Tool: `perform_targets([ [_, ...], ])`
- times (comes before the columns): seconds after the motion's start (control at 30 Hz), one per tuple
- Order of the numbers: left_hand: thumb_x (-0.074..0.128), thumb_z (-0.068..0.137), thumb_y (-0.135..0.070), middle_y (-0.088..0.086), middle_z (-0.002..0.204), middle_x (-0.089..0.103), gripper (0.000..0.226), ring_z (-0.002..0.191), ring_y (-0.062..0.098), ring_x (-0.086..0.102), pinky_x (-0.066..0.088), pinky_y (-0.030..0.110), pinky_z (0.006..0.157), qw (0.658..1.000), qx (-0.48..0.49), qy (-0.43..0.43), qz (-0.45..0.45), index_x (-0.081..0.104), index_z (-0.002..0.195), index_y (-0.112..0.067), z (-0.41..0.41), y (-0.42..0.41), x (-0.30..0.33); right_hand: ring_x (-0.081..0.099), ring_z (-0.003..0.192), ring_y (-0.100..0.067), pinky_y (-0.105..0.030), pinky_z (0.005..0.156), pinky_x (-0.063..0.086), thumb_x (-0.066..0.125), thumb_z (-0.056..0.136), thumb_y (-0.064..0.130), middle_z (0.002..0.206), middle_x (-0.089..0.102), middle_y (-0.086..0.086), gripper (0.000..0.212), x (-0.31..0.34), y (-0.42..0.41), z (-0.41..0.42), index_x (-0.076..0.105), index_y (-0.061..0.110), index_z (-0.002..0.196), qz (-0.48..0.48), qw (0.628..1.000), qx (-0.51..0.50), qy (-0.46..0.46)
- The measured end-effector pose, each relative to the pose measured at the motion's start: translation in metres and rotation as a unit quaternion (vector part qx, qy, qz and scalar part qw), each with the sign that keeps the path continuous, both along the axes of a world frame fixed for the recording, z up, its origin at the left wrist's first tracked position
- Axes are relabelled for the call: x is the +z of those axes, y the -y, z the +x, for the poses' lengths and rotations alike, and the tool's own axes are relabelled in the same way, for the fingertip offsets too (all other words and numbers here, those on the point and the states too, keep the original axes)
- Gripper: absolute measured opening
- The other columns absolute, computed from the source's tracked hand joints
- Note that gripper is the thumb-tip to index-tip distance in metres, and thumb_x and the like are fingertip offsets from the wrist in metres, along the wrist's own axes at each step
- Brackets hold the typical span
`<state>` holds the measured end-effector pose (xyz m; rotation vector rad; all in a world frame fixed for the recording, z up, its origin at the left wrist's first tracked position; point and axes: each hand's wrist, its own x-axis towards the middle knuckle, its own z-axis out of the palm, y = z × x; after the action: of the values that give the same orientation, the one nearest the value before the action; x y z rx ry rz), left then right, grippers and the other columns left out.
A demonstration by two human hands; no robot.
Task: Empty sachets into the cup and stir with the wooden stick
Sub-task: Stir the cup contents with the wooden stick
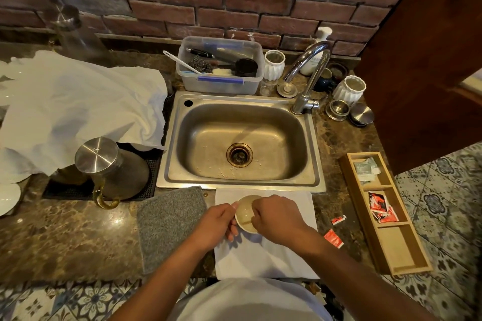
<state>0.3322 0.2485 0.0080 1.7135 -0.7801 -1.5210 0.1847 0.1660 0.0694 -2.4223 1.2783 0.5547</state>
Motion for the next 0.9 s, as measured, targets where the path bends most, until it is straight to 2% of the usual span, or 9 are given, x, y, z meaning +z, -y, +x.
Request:
perform_targets([
  [0.1, 0.045, 0.105, -0.035, 0.011, 0.062, 0.067, 0.044, 0.049, 0.019, 0.058, 0.045, 0.021, 0.047, 1.000, -0.001, 0.002, 0.002, 0.061, 0.078, -0.004, 0.000, 0.000, -0.002, 0.065, 0.083, -0.026, -0.028, 0.069, 0.042, 0.061, 0.091, 0.036, 0.102, 0.074, -0.007, 0.026, 0.004, 0.005, -0.006, 0.072, 0.019, 0.108, -0.021, 1.000, -0.009, 0.004],
  [0.2, 0.046, 0.104, -0.035, 0.014, 0.064, 0.068, 0.044, 0.051, 0.021, 0.059, 0.045, 0.023, 0.047, 1.000, -0.001, 0.001, -0.001, 0.061, 0.078, -0.003, 0.000, 0.000, -0.002, 0.069, 0.090, -0.027, -0.028, 0.071, 0.045, 0.055, 0.097, 0.036, 0.105, 0.074, -0.006, 0.026, 0.008, 0.008, -0.009, 0.069, 0.022, 0.114, -0.065, 0.996, -0.035, 0.043],
  [0.3, 0.046, 0.104, -0.034, 0.015, 0.064, 0.067, 0.044, 0.052, 0.023, 0.059, 0.047, 0.025, 0.049, 1.000, 0.003, -0.003, -0.002, 0.060, 0.077, -0.003, -0.001, 0.000, -0.002, 0.069, 0.091, -0.025, -0.032, 0.075, 0.052, 0.050, 0.100, 0.039, 0.103, 0.074, -0.003, 0.024, 0.009, 0.012, -0.013, 0.067, 0.024, 0.110, -0.103, 0.990, -0.059, 0.080],
  [0.43, 0.046, 0.104, -0.038, 0.012, 0.063, 0.069, 0.046, 0.054, 0.024, 0.060, 0.047, 0.027, 0.053, 1.000, -0.003, 0.009, 0.005, 0.061, 0.079, -0.003, -0.001, -0.001, -0.001, 0.067, 0.085, -0.023, -0.031, 0.076, 0.055, 0.053, 0.098, 0.040, 0.096, 0.073, -0.001, 0.023, 0.001, 0.009, -0.022, 0.068, 0.024, 0.102, -0.047, 0.993, -0.058, 0.093],
  [0.53, 0.046, 0.104, -0.038, 0.012, 0.064, 0.069, 0.046, 0.055, 0.025, 0.060, 0.046, 0.031, 0.057, 1.000, -0.003, 0.016, 0.010, 0.062, 0.079, -0.003, 0.000, -0.001, 0.000, 0.064, 0.077, -0.019, -0.028, 0.065, 0.048, 0.060, 0.091, 0.035, 0.078, 0.067, 0.003, 0.016, -0.006, 0.006, -0.030, 0.064, 0.026, 0.078, 0.036, 0.987, -0.106, 0.119],
  [0.6, 0.045, 0.105, -0.035, 0.011, 0.061, 0.066, 0.045, 0.051, 0.021, 0.059, 0.046, 0.030, 0.055, 1.000, 0.010, 0.014, 0.009, 0.060, 0.078, -0.003, 0.000, 0.000, 0.003, 0.062, 0.070, -0.016, -0.030, 0.063, 0.047, 0.065, 0.089, 0.032, 0.069, 0.063, 0.005, 0.022, -0.006, 0.005, -0.040, 0.060, 0.025, 0.069, 0.069, 0.969, -0.165, 0.169],
  [0.67, 0.044, 0.105, -0.031, 0.010, 0.057, 0.063, 0.045, 0.047, 0.017, 0.056, 0.048, 0.028, 0.053, 0.999, 0.029, 0.025, 0.003, 0.059, 0.073, -0.004, 0.003, -0.001, 0.006, 0.059, 0.065, -0.012, -0.032, 0.066, 0.049, 0.068, 0.092, 0.030, 0.066, 0.063, 0.005, 0.025, -0.004, 0.004, -0.055, 0.064, 0.021, 0.069, 0.097, 0.939, -0.227, 0.238],
  [0.77, 0.045, 0.105, -0.030, 0.010, 0.059, 0.063, 0.046, 0.051, 0.018, 0.057, 0.049, 0.029, 0.056, 0.997, 0.034, 0.070, -0.015, 0.060, 0.069, -0.006, 0.010, -0.003, 0.006, 0.059, 0.063, -0.012, -0.032, 0.066, 0.049, 0.068, 0.095, 0.028, 0.063, 0.063, 0.002, 0.025, 0.002, 0.000, -0.079, 0.071, 0.014, 0.074, 0.151, 0.881, -0.305, 0.328],
  [0.9, 0.047, 0.105, -0.029, 0.011, 0.059, 0.063, 0.044, 0.050, 0.017, 0.057, 0.046, 0.021, 0.050, 0.997, 0.036, 0.065, -0.014, 0.061, 0.071, -0.004, 0.005, -0.007, 0.008, 0.057, 0.056, -0.004, -0.027, 0.061, 0.046, 0.067, 0.096, 0.028, 0.060, 0.061, 0.004, 0.028, 0.004, -0.001, -0.106, 0.071, 0.015, 0.071, 0.196, 0.850, -0.347, 0.346],
])
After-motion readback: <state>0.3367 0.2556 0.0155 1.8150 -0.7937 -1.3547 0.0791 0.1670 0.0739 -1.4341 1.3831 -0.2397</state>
